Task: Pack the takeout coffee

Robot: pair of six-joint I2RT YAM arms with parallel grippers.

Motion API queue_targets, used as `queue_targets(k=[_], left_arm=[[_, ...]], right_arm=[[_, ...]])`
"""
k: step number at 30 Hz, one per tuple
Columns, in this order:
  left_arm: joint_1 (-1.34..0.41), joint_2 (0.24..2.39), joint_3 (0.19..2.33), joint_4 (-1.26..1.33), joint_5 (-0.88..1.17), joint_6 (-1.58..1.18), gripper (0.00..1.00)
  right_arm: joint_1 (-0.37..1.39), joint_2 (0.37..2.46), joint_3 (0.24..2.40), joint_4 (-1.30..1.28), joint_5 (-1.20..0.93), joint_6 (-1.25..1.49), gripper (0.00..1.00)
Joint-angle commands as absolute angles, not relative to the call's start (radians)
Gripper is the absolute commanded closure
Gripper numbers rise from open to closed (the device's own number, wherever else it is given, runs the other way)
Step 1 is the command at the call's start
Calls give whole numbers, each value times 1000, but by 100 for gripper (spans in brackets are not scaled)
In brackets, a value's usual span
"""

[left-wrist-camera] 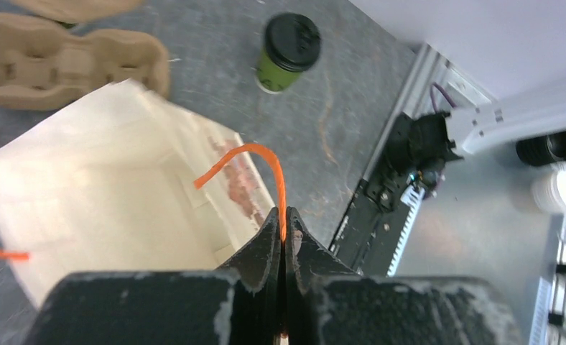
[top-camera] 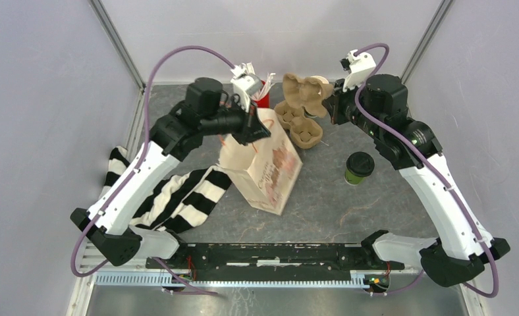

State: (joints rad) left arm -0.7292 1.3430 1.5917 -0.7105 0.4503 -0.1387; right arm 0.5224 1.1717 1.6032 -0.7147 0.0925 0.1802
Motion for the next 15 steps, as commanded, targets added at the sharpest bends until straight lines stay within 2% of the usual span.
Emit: queue_targets(k=[1, 6, 7, 9, 11, 12, 15], left_arm=[[-826, 1367, 1597, -713, 445, -47, 98], [-903, 1379, 1603, -724, 427, -42, 98], [-910, 1380, 1602, -727, 422, -43, 95], [-916, 1384, 1610, -740, 414, -57, 80], [-915, 1393, 1641, -763, 383, -104, 55], [-916, 1408, 1680, -790, 358, -140, 48], [-916, 1441, 1785, -849, 341, -260, 38]], right_arm=[[521, 1068, 1582, -727, 177, 216, 100], [521, 1029, 1595, -739, 210, 227, 100], [521, 1022, 1602, -742, 214, 228, 100], [520, 1016, 1626, -763, 210, 228, 100], [521, 1018, 1673, -800, 199, 233, 100], [521, 1026, 1715, -832, 185, 241, 100], [521, 1031, 1782, -910, 130, 242, 100]])
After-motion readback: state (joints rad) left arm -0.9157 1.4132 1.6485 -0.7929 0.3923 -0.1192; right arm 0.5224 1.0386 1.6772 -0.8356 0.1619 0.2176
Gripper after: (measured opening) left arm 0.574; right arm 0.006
